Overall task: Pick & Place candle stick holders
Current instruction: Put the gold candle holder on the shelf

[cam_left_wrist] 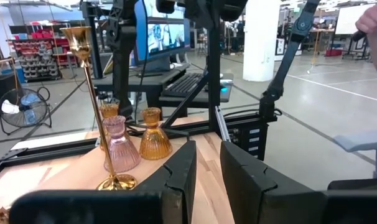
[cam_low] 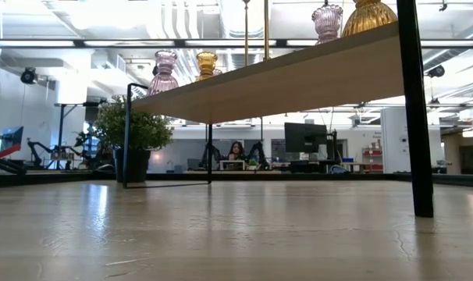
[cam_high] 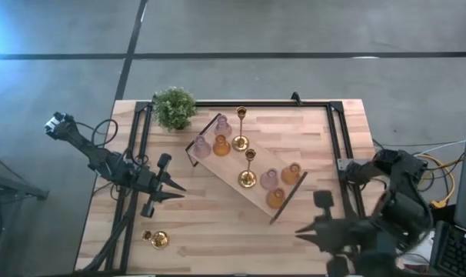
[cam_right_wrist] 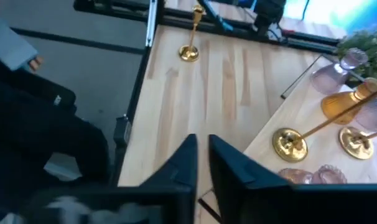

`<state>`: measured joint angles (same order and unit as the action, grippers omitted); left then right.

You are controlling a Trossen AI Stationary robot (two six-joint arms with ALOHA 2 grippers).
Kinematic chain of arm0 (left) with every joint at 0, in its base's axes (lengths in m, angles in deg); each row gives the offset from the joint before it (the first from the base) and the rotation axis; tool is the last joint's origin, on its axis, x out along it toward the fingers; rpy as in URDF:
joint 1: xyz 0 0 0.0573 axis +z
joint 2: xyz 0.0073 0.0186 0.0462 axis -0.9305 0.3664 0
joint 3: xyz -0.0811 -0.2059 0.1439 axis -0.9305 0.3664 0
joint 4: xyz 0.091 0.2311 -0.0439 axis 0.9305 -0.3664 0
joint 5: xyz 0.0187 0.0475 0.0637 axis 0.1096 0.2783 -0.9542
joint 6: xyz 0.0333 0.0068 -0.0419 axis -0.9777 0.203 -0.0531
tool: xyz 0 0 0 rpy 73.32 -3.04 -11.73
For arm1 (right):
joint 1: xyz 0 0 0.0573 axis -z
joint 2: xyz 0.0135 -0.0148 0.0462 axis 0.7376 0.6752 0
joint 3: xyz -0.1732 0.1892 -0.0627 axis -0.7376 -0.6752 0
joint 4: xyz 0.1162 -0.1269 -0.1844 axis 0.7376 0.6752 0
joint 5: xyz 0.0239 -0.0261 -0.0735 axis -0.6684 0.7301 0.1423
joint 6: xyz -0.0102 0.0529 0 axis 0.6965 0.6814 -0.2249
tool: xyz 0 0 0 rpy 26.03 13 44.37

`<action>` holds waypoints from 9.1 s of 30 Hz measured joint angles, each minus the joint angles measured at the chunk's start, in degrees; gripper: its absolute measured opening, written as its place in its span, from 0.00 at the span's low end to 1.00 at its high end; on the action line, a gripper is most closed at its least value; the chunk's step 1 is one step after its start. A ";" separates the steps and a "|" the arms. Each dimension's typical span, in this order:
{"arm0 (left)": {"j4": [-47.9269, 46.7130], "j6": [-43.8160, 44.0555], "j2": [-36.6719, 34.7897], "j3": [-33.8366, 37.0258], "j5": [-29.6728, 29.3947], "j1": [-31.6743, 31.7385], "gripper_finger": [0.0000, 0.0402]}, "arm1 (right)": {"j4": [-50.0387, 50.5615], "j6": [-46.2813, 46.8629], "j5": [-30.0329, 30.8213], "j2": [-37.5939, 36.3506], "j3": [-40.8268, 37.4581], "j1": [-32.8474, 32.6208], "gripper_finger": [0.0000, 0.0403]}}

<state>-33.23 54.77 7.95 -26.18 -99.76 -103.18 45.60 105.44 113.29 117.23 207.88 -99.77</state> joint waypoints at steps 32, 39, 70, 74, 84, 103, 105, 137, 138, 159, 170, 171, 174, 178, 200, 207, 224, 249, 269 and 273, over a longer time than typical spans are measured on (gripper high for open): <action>-7.71 -2.71 -7.59 -0.64 -1.03 0.06 0.19 | -67.80 19.72 2.19 -29.98 -83.20 -19.76 0.02; -21.63 9.93 -9.14 -3.51 -0.86 0.00 0.19 | -79.93 24.89 -1.53 -37.53 -98.80 -19.89 0.02; -48.69 25.00 -23.43 8.65 16.56 -10.50 0.01 | -80.36 23.22 7.25 -52.37 -114.98 -19.85 0.02; -42.05 27.50 -29.37 15.27 16.51 -12.37 0.01 | -80.34 18.20 7.23 -52.37 -114.98 -19.85 0.02; -28.55 28.55 -31.82 27.79 16.23 -19.44 0.00 | -80.21 17.25 7.25 -52.40 -114.98 -19.85 0.02; -25.54 28.45 -30.92 29.58 13.26 -33.75 0.04 | -80.23 17.47 7.35 -52.42 -114.98 -19.83 0.02; -25.52 29.77 -30.66 29.62 13.29 -33.70 0.05 | -80.26 17.47 7.75 -52.42 -114.98 -19.83 0.02; -11.55 28.46 -14.89 30.21 5.94 -33.62 0.35 | -80.34 17.27 11.82 -52.42 -114.98 -19.85 0.02; -11.54 28.46 -14.21 30.21 5.93 -33.59 0.35 | -80.33 17.27 11.82 -52.42 -114.98 -19.85 0.02; -2.53 25.31 -4.01 29.46 7.23 -31.34 0.35 | -80.40 17.47 11.82 -52.41 -114.98 -19.85 0.02; 0.60 24.76 -1.20 29.46 8.96 -29.81 0.35 | -80.39 17.47 11.82 -52.42 -114.98 -19.84 0.02; 1.28 24.36 -0.88 29.46 9.09 -29.79 0.35 | -80.39 17.47 11.82 -52.42 -114.98 -19.85 0.02; 2.07 23.87 0.09 29.34 9.61 -29.64 0.35 | -80.39 17.47 11.82 -52.42 -114.98 -19.85 0.02; 2.13 23.62 1.77 28.53 9.76 -29.36 0.35 | -80.39 17.47 11.82 -52.42 -114.98 -19.85 0.02; 2.09 16.30 10.10 22.40 11.60 -28.41 0.22 | -80.36 17.44 11.80 -52.42 -114.98 -19.83 0.02; 2.23 16.46 10.43 22.40 10.42 -27.84 0.05 | -80.36 17.44 11.78 -52.42 -114.98 -19.83 0.02; -5.80 24.01 10.58 8.92 2.29 -17.66 0.05 | -80.43 17.44 11.60 -52.42 -114.98 -19.83 0.02; -20.04 11.23 11.06 -16.67 -3.69 16.83 0.05 | -80.43 17.26 11.60 -52.42 -114.98 -19.83 0.02; -27.90 0.92 25.31 -35.34 14.31 32.95 0.05 | -80.41 17.27 11.60 -52.42 -114.98 -19.85 0.02; -26.33 0.10 27.05 -35.74 19.18 35.80 0.05 | -80.40 17.27 11.60 -52.42 -114.96 -19.85 0.02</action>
<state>-59.56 54.87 35.00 -61.91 -80.58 -67.38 -34.80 122.71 124.90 64.81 92.92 -119.62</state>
